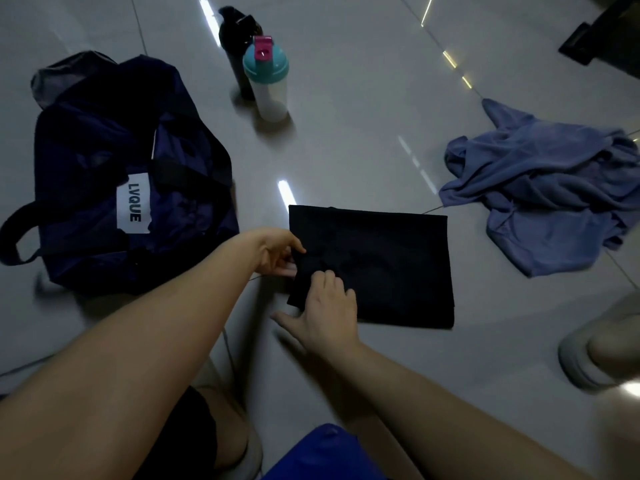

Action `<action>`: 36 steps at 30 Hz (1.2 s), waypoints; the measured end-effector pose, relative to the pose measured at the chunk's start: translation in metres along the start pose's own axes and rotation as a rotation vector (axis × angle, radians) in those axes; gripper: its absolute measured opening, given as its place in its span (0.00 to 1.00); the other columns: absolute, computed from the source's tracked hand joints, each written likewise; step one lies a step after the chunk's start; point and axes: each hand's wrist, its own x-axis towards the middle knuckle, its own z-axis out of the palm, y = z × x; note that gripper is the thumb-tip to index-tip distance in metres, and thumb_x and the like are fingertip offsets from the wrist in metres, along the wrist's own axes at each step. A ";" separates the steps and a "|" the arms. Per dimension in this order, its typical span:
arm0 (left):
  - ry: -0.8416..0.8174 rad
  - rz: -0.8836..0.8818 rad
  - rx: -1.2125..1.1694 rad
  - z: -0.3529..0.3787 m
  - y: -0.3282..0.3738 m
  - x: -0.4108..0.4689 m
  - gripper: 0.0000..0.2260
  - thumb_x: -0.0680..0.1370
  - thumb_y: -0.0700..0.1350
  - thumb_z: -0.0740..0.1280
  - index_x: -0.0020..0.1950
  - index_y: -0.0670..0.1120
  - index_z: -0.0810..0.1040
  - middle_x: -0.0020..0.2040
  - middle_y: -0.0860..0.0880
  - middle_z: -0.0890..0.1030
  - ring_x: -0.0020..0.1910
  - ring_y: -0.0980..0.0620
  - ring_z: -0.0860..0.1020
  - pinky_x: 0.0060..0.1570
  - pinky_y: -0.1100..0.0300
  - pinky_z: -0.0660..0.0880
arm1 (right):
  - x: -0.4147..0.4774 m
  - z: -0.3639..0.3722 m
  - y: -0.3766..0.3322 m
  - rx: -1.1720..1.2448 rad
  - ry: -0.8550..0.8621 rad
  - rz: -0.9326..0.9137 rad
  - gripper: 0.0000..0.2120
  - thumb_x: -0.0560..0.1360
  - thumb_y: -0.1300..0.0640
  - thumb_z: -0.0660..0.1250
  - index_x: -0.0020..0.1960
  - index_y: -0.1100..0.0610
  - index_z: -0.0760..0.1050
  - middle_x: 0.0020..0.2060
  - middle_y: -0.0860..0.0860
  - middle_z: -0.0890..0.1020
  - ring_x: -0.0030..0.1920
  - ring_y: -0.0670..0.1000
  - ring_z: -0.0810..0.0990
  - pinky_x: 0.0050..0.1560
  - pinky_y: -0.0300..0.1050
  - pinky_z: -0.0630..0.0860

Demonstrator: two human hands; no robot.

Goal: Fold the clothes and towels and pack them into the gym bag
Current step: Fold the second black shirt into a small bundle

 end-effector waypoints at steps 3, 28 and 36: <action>-0.061 -0.023 -0.053 0.001 0.002 0.000 0.05 0.79 0.39 0.66 0.52 0.38 0.75 0.52 0.41 0.78 0.53 0.45 0.81 0.55 0.53 0.81 | 0.005 -0.001 0.000 0.085 0.030 0.146 0.39 0.65 0.23 0.63 0.58 0.56 0.68 0.51 0.51 0.73 0.52 0.54 0.73 0.50 0.52 0.73; 0.124 0.196 -0.071 0.067 0.064 -0.022 0.08 0.73 0.42 0.72 0.44 0.45 0.73 0.32 0.48 0.72 0.27 0.54 0.71 0.22 0.66 0.70 | -0.021 -0.046 0.103 0.628 -0.022 0.257 0.03 0.75 0.52 0.70 0.48 0.49 0.78 0.38 0.46 0.82 0.40 0.50 0.82 0.42 0.49 0.80; 0.110 0.387 -0.013 0.172 0.086 -0.025 0.05 0.76 0.37 0.70 0.46 0.39 0.74 0.34 0.43 0.73 0.30 0.45 0.79 0.30 0.57 0.80 | -0.035 -0.056 0.174 1.008 -0.067 0.489 0.12 0.73 0.64 0.75 0.36 0.57 0.74 0.33 0.53 0.79 0.37 0.50 0.79 0.37 0.41 0.75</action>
